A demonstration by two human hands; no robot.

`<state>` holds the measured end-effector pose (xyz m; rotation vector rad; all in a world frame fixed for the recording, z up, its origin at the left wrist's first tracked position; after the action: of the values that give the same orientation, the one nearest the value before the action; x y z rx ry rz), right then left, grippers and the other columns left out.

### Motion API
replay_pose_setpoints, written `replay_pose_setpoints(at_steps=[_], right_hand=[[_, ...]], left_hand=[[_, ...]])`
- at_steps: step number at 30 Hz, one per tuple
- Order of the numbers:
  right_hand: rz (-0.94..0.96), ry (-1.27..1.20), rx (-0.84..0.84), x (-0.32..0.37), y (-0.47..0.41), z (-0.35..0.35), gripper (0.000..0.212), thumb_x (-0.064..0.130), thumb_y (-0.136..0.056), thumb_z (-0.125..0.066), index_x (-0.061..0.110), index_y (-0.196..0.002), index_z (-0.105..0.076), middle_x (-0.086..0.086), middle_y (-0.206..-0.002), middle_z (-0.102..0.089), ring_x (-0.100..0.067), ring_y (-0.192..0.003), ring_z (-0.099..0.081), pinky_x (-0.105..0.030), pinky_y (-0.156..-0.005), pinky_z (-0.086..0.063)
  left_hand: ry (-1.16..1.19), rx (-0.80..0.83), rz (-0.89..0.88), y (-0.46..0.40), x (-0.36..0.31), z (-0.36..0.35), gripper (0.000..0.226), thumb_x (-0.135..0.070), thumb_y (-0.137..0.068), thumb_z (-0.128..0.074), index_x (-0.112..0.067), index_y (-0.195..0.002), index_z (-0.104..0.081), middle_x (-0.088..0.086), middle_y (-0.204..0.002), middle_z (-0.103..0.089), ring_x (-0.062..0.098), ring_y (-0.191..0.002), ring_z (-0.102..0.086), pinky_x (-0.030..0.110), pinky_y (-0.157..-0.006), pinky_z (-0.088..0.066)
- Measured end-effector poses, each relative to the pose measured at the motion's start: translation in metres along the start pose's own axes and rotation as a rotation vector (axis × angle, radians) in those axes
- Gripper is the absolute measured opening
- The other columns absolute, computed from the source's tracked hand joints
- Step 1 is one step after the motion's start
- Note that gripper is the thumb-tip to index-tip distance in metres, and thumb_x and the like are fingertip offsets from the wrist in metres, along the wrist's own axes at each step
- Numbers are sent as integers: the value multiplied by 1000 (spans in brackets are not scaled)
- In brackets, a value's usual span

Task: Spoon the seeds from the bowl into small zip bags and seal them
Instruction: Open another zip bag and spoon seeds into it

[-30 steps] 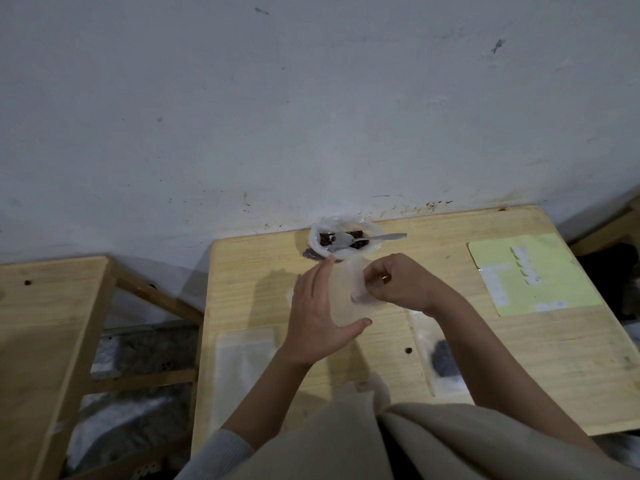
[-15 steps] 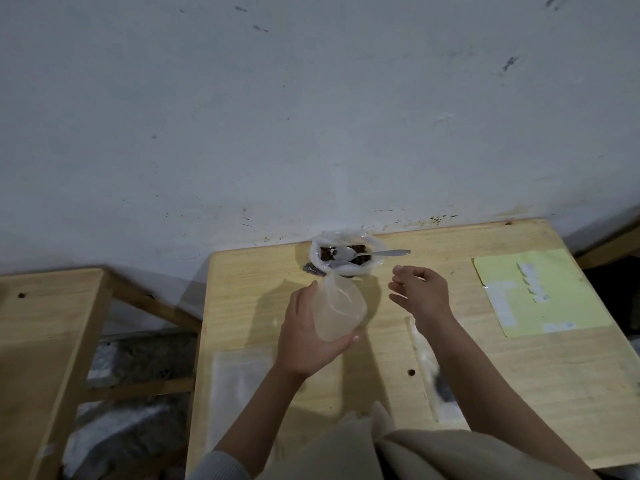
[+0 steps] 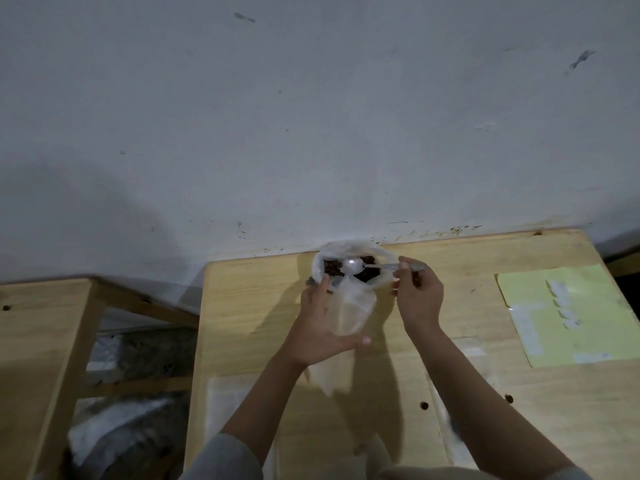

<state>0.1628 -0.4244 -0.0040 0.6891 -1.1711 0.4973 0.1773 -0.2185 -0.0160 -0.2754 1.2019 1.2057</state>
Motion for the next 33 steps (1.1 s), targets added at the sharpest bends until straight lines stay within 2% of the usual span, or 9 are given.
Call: replay_pose_setpoints(at_steps=[2,4,8,12,14,17,22,27,33], right_hand=[[168,76,5,12,3,2,20,16,-94,-54,34,-92,-64,4,-78,-68,-19,-74,-67,-36,-67,-55],[227,118,23,14,6,1,22,16,-94,-55,37,-88,-62,5,-77,-68,-19,-73,-68,-37,-66,-56],[132,132,67,-1,9,-10,17,15,-92,-57,24,-81,-67,1,-70,-68,-21,-70,-67,-43,-69,-56],[-28,9,51,-10,13,-15,24,11,-92,-57,15,-70,-67,-3,-64,-65,-14,-61,-61,-32,-63,-53],[-152,-106,10,-15,13,-13,19,10,-93,-57,10,-77,-68,-4,-64,-63,-12,-59,-61,-26,-58,-51],[-258,-227,-33,-17,11,-7,13,9,-93,-57,6,-85,-67,-7,-66,-61,-13,-59,-59,-27,-58,-54],[-285,-292,-71,-14,7,13,12,8,-93,-56,2,-94,-66,-8,-67,-59,-13,-59,-57,-25,-59,-56],[-263,-339,-80,-9,8,31,13,7,-93,-56,7,-84,-66,-8,-65,-56,-12,-57,-56,-26,-59,-58],[-222,-365,-50,4,13,52,18,7,-94,-54,8,-82,-67,-8,-69,-57,-10,-58,-56,-24,-57,-56]], left_hand=[[3,8,9,-4,0,-1,133,-61,-52,-83,-33,-151,2,-18,-143,-6,5,-133,-19,27,-108,-27],[4,6,0,-4,-1,-1,132,-57,-54,-84,-31,-151,2,-22,-135,-5,-1,-128,-18,22,-104,-26],[-18,15,-43,-3,-7,-3,133,-55,-54,-85,-28,-152,1,-28,-133,-1,-9,-125,-16,18,-103,-25],[-1,6,-58,-1,-10,-5,135,-55,-52,-86,-27,-152,1,-23,-141,0,-3,-135,-14,19,-106,-23],[-4,-8,-56,0,-9,-3,136,-57,-51,-86,-28,-152,2,-19,-144,-1,4,-139,-14,21,-108,-23],[-15,-22,-40,0,-7,0,136,-62,-51,-83,-29,-152,3,-18,-144,-2,4,-138,-13,23,-107,-25],[-31,-39,-45,2,-7,2,135,-73,-45,-77,-35,-151,-1,-21,-144,-2,6,-137,-17,28,-109,-27],[-36,-110,-99,11,-10,8,117,-64,-50,-81,-42,-143,-14,-17,-141,-6,1,-133,-17,25,-107,-24],[-156,-258,-141,24,-5,18,110,-46,-56,-86,-24,-144,-24,-17,-130,-15,5,-123,-24,27,-105,-33]])
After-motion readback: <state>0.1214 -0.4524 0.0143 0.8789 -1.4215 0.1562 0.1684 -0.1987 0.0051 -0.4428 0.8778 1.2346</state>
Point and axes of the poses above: each hand's wrist, its own y-axis away from the middle knuckle, its own z-axis out of the back of the hand, x = y × z, the point moved 8 cm from there along -y, towards the middle knuckle
